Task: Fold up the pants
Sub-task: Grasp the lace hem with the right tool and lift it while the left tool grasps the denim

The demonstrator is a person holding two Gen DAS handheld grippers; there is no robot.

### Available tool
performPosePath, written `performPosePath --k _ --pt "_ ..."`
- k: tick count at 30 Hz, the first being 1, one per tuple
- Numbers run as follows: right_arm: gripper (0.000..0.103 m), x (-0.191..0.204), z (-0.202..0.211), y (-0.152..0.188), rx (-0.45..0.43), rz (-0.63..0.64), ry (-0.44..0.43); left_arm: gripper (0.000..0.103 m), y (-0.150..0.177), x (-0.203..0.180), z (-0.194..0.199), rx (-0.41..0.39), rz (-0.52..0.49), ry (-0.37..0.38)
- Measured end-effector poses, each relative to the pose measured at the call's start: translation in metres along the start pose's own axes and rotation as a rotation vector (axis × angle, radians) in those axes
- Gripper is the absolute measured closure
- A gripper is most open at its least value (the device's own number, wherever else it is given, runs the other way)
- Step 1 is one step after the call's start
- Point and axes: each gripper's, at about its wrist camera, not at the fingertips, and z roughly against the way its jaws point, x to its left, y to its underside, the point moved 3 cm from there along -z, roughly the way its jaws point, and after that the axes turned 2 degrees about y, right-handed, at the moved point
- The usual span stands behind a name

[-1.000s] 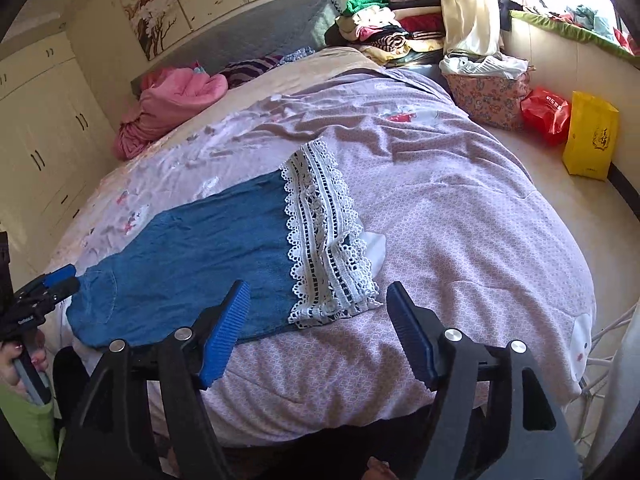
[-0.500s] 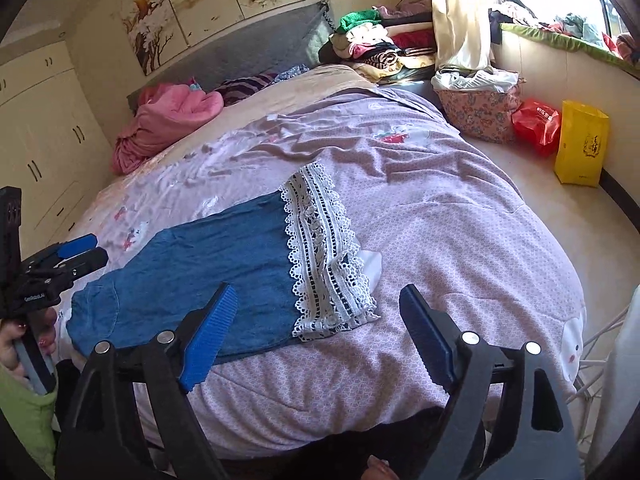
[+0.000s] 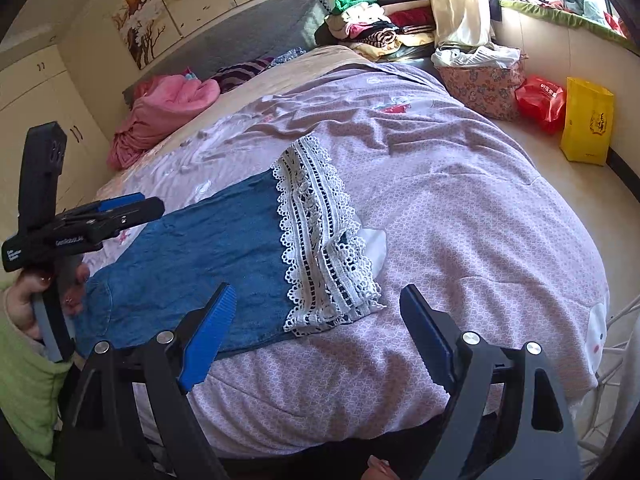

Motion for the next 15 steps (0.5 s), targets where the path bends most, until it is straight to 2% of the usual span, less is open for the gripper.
performPosePath --k 11,12,13,15 --pt "0.02 -0.013 -0.048 -0.003 0.08 -0.065 -0.042 0.014 -0.04 0.005 -0.071 0.064 -0.048 0.093" --pt "0.026 -0.012 -0.051 -0.003 0.083 -0.064 -0.054 0.014 -0.043 0.003 -0.076 0.07 -0.058 0.105" --pt "0.039 -0.01 -0.053 -0.004 0.083 -0.051 -0.06 0.014 -0.045 0.001 -0.082 0.076 -0.071 0.114" --pt "0.051 -0.006 -0.055 -0.002 0.086 -0.03 -0.059 0.016 -0.051 -0.004 -0.092 0.094 -0.092 0.131"
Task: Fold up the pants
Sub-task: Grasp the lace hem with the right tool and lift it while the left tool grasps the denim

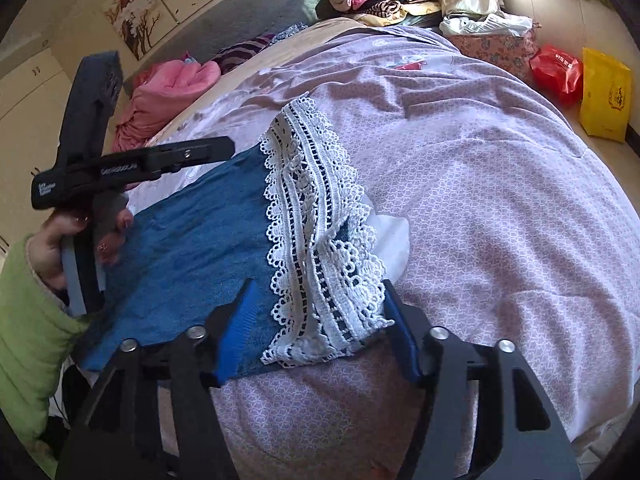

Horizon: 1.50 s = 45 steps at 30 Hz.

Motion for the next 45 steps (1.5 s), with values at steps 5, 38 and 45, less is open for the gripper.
performPosePath --k 5,38,45 --pt "0.055 0.005 0.005 0.0 -0.033 -0.015 -0.068 0.029 -0.012 -0.004 -0.026 0.049 -0.019 0.074" --pt "0.08 0.13 0.052 -0.013 -0.156 0.236 -0.231 0.085 0.009 0.052 0.084 -0.197 0.063 0.379" --pt "0.08 0.19 0.002 0.015 -0.054 0.423 -0.194 0.082 0.065 0.103 0.09 -0.178 0.205 0.333"
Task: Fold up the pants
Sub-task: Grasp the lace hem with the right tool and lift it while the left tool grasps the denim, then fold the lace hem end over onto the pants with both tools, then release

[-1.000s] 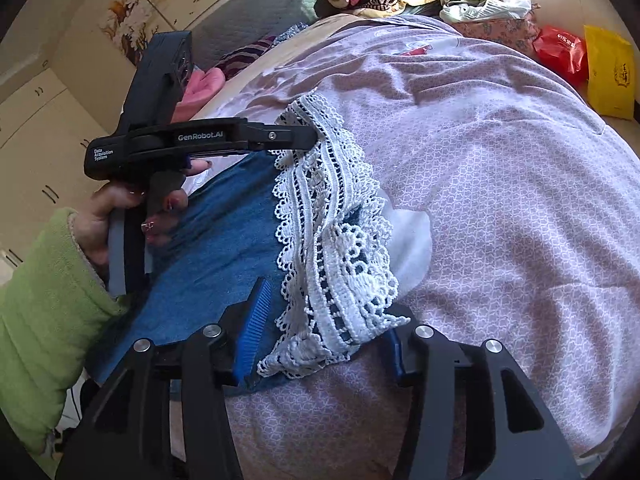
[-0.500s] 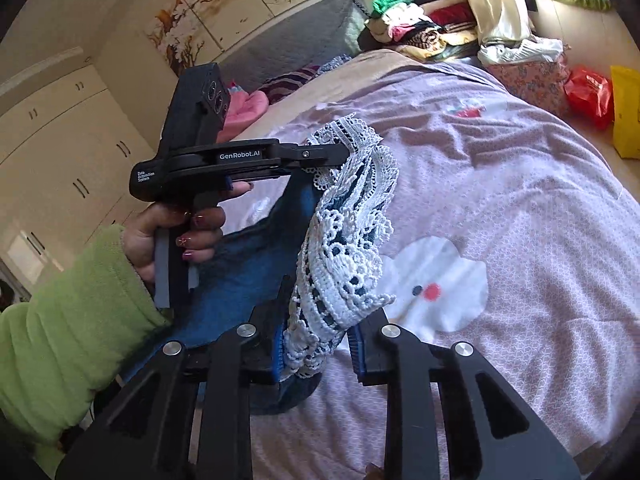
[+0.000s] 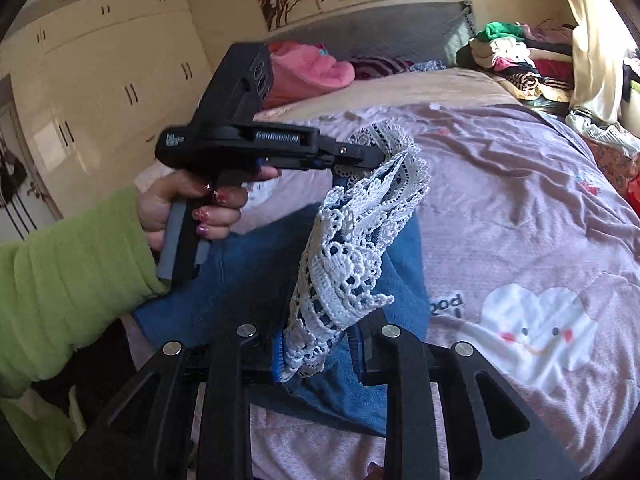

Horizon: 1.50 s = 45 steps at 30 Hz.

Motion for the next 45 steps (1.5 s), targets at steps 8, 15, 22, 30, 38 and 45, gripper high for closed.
performPosePath --k 8,15,22,30,38,45 --pt "0.077 0.039 -0.045 0.028 0.114 0.162 0.036 0.047 0.023 0.028 0.037 -0.054 0.175 -0.002" --pt "0.067 0.067 -0.056 0.036 0.141 0.286 -0.012 0.029 0.044 0.041 0.078 -0.066 0.308 0.014" --pt "0.045 0.071 -0.055 0.033 0.165 0.255 -0.112 0.028 0.071 0.046 0.063 -0.014 0.345 -0.029" --pt "0.035 -0.019 -0.035 -0.03 0.066 0.022 0.0 0.068 0.063 0.05 0.054 -0.007 0.339 -0.092" --pt "0.039 -0.092 -0.108 -0.06 0.215 -0.182 -0.043 0.086 0.068 0.05 0.059 -0.022 0.32 -0.109" --pt "0.093 -0.082 -0.136 -0.059 0.277 -0.187 -0.14 0.086 0.067 0.048 0.057 -0.035 0.295 -0.142"
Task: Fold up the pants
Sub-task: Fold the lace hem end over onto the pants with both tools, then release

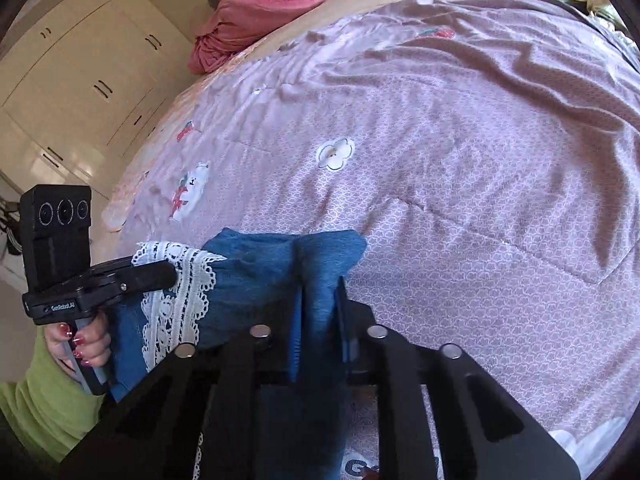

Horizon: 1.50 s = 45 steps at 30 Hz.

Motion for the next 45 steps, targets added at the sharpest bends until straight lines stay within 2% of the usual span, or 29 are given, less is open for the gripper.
performPosePath --k 2,5,9,11,14,16,19,23,29,34,45 --pt "0.094 0.007 0.015 0.001 -0.054 0.04 0.017 0.086 -0.001 -0.004 0.002 -0.013 -0.024 -0.018" --pt "0.094 0.008 0.026 -0.007 -0.099 0.068 0.042 0.086 -0.003 -0.01 0.004 -0.045 -0.095 -0.104" --pt "0.093 0.011 0.001 -0.005 -0.035 0.148 0.154 0.086 0.001 -0.01 -0.008 -0.03 -0.156 -0.216" --pt "0.087 0.008 -0.01 0.0 -0.016 0.154 0.191 0.085 0.005 -0.009 -0.015 -0.015 -0.184 -0.26" --pt "0.08 0.003 -0.005 0.001 -0.037 0.117 0.172 0.081 0.007 -0.007 -0.009 -0.022 -0.182 -0.264" --pt "0.065 0.003 0.01 0.003 -0.065 0.094 0.168 0.076 0.006 -0.008 0.001 -0.039 -0.165 -0.28" --pt "0.052 0.007 0.034 0.01 -0.11 0.081 0.157 0.07 0.007 -0.015 0.018 -0.072 -0.163 -0.337" --pt "0.048 0.018 0.058 0.029 -0.145 0.098 0.168 0.061 0.018 -0.028 0.036 -0.112 -0.159 -0.381" --pt "0.048 0.034 0.08 0.062 -0.17 0.104 0.147 0.057 0.047 -0.048 0.054 -0.137 -0.121 -0.35" --pt "0.048 0.041 0.087 0.086 -0.156 0.1 0.128 0.057 0.074 -0.061 0.058 -0.125 -0.098 -0.322" --pt "0.048 0.042 0.085 0.126 -0.112 0.077 0.114 0.057 0.124 -0.072 0.046 -0.041 -0.031 -0.281"
